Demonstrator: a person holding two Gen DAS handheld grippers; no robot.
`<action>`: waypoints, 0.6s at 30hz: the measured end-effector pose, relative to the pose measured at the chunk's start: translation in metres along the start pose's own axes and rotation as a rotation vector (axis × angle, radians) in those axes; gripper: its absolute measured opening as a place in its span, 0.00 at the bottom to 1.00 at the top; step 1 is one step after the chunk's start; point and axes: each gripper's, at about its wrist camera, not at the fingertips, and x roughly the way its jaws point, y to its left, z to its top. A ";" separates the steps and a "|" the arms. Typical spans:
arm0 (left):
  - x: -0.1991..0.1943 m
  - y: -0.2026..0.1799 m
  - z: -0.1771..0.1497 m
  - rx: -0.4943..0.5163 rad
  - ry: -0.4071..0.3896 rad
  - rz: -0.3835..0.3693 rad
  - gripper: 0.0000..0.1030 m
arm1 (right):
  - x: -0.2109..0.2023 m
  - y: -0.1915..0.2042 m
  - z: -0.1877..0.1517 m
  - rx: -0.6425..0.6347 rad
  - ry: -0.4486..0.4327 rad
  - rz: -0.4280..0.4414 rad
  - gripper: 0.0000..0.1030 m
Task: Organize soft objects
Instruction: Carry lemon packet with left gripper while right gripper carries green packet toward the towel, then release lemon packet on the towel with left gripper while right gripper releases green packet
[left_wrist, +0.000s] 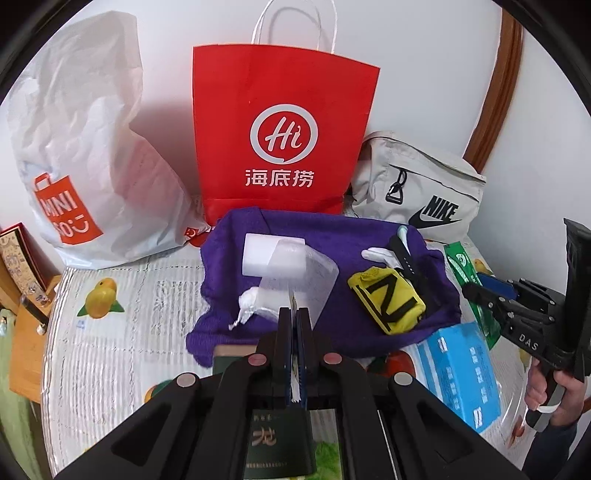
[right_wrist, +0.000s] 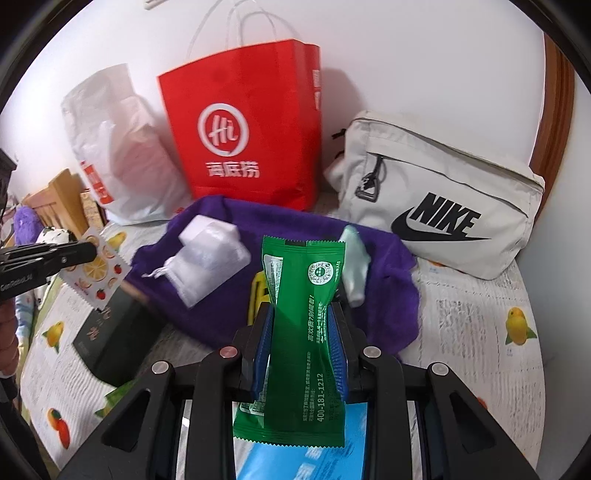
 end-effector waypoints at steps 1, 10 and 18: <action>0.004 0.000 0.003 0.001 0.002 -0.001 0.03 | 0.005 -0.003 0.003 0.005 0.005 -0.002 0.29; 0.030 0.002 0.023 0.004 0.019 -0.007 0.03 | 0.039 -0.007 0.021 -0.001 0.034 0.016 0.29; 0.061 -0.003 0.035 0.006 0.053 -0.037 0.03 | 0.069 0.009 0.033 -0.039 0.079 0.077 0.29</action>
